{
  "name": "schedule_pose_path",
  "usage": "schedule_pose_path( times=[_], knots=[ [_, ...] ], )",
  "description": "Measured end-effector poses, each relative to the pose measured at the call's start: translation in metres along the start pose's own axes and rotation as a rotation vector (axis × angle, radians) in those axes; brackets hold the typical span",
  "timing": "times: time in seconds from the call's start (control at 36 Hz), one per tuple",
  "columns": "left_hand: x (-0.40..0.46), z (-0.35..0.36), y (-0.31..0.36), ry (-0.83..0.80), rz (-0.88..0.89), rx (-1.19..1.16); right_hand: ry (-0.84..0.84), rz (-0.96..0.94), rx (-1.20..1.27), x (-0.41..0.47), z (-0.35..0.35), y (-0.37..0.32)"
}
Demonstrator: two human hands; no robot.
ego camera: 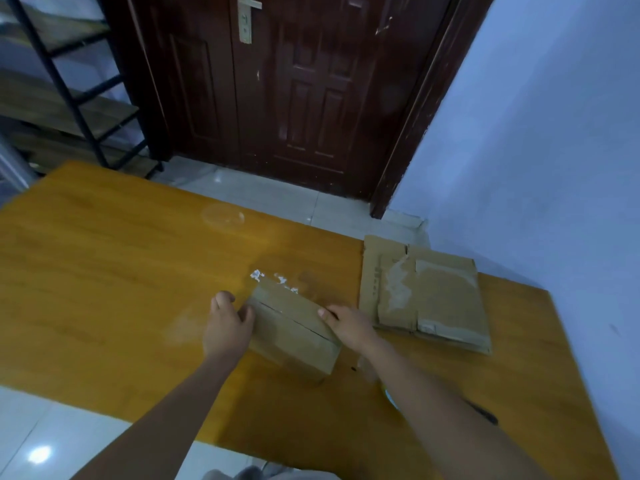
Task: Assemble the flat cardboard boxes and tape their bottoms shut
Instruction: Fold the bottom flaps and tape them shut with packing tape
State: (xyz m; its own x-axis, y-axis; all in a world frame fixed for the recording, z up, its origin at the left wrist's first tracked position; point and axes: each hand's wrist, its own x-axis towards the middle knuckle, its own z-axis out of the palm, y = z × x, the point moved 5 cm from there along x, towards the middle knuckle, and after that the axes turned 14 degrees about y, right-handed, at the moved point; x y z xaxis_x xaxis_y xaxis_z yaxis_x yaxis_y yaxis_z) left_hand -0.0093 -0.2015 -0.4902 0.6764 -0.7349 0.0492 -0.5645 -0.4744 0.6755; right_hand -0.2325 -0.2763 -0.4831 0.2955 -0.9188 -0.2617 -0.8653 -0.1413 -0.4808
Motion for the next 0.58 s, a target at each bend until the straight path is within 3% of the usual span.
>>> schedule_pose_path(
  times=[0.11, 0.42, 0.47, 0.58],
  knots=[
    [-0.006, 0.006, 0.008, -0.01, -0.104, -0.113, 0.033, 0.017, -0.049, -0.009, 0.002, 0.005],
    [0.002, 0.034, 0.049, -0.194, -0.055, -0.193, -0.005, -0.075, -0.021, -0.045, 0.016, 0.003],
    [0.0, 0.04, 0.058, -0.269, 0.002, -0.14, -0.022, -0.073, -0.016, -0.048, 0.021, 0.001],
    [-0.007, 0.047, 0.074, -0.323, 0.226, 0.257, -0.036, -0.086, -0.015, -0.055, 0.026, -0.002]
  ],
)
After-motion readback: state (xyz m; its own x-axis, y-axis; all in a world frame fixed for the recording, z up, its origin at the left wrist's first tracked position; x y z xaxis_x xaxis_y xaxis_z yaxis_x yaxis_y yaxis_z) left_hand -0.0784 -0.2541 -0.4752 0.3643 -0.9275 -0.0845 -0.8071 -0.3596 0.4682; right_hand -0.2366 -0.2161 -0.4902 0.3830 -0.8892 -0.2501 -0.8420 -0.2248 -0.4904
